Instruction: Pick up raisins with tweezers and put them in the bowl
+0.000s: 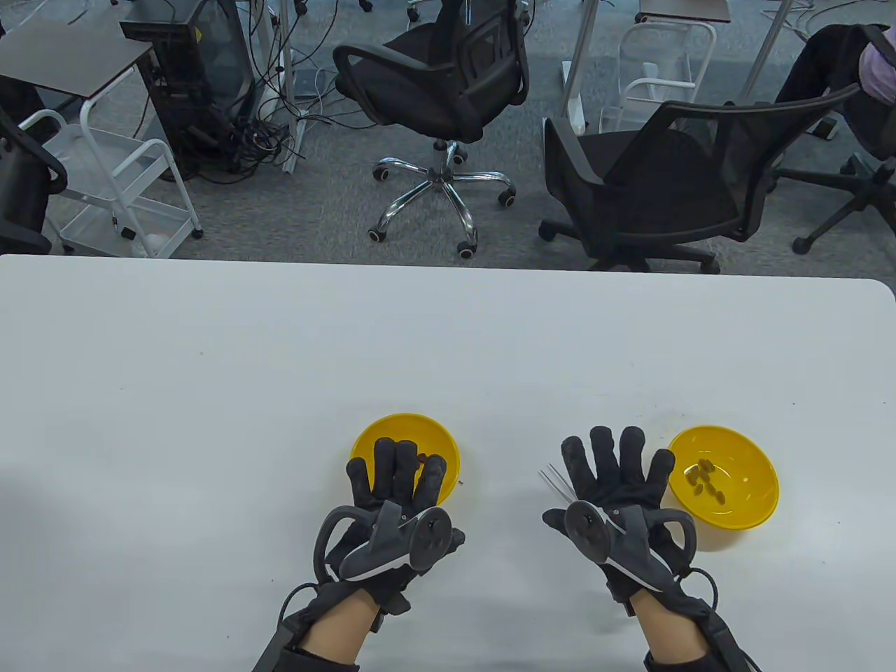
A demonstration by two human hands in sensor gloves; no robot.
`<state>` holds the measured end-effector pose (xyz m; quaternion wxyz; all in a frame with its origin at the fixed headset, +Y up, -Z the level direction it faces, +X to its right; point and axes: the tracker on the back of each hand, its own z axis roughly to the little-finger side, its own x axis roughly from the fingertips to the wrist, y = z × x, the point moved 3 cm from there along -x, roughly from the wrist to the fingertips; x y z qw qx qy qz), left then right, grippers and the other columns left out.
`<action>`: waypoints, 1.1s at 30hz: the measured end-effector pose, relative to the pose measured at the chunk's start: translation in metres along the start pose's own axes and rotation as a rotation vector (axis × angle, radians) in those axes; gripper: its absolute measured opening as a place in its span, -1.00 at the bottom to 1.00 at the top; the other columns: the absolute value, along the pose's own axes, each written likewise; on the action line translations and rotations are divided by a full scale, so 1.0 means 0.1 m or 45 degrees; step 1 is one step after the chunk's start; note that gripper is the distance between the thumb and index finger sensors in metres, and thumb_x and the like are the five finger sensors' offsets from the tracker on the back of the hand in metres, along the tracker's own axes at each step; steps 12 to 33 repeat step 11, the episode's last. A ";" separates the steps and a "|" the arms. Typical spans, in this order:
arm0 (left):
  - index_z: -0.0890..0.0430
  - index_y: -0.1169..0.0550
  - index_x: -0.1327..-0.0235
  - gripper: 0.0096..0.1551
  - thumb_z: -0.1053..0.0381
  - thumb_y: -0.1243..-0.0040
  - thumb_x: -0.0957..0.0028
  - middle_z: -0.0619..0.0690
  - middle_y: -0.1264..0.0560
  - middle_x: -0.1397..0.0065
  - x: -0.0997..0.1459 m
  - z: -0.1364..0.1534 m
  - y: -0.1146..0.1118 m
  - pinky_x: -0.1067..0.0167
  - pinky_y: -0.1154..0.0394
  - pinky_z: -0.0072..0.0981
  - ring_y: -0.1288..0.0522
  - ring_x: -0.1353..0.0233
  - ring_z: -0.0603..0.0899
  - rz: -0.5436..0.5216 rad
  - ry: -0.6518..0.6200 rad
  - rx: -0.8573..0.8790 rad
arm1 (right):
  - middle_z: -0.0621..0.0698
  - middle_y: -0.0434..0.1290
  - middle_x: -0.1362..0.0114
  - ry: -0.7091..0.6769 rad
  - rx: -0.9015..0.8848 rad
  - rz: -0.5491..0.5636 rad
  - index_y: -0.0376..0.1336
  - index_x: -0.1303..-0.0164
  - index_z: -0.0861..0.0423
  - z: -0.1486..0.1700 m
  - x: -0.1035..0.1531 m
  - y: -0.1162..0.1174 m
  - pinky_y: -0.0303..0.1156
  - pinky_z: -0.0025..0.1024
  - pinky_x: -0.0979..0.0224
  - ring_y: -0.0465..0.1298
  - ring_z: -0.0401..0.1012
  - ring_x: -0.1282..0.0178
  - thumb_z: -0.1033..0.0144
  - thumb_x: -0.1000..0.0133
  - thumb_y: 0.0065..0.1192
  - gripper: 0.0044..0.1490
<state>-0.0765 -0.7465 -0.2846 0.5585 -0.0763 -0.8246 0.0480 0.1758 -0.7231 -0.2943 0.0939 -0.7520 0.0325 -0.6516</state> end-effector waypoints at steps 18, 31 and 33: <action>0.19 0.42 -0.54 0.15 -0.50 0.33 -0.17 0.50 0.39 -0.68 -0.01 0.01 0.00 -0.28 0.39 0.72 0.36 -0.63 0.67 0.003 0.007 0.002 | 0.21 -0.19 -0.76 0.006 0.012 -0.002 -0.25 -0.69 -0.04 0.00 0.00 0.00 -0.35 0.55 -0.49 -0.23 0.39 -0.76 -0.37 0.12 0.05 0.26; 0.19 0.42 -0.54 0.15 -0.50 0.33 -0.17 0.50 0.39 -0.68 -0.01 0.01 0.00 -0.28 0.39 0.72 0.36 -0.63 0.67 0.003 0.007 0.002 | 0.21 -0.19 -0.76 0.006 0.012 -0.002 -0.25 -0.69 -0.04 0.00 0.00 0.00 -0.35 0.55 -0.49 -0.23 0.39 -0.76 -0.37 0.12 0.05 0.26; 0.19 0.42 -0.54 0.15 -0.50 0.33 -0.17 0.50 0.39 -0.68 -0.01 0.01 0.00 -0.28 0.39 0.72 0.36 -0.63 0.67 0.003 0.007 0.002 | 0.21 -0.19 -0.76 0.006 0.012 -0.002 -0.25 -0.69 -0.04 0.00 0.00 0.00 -0.35 0.55 -0.49 -0.23 0.39 -0.76 -0.37 0.12 0.05 0.26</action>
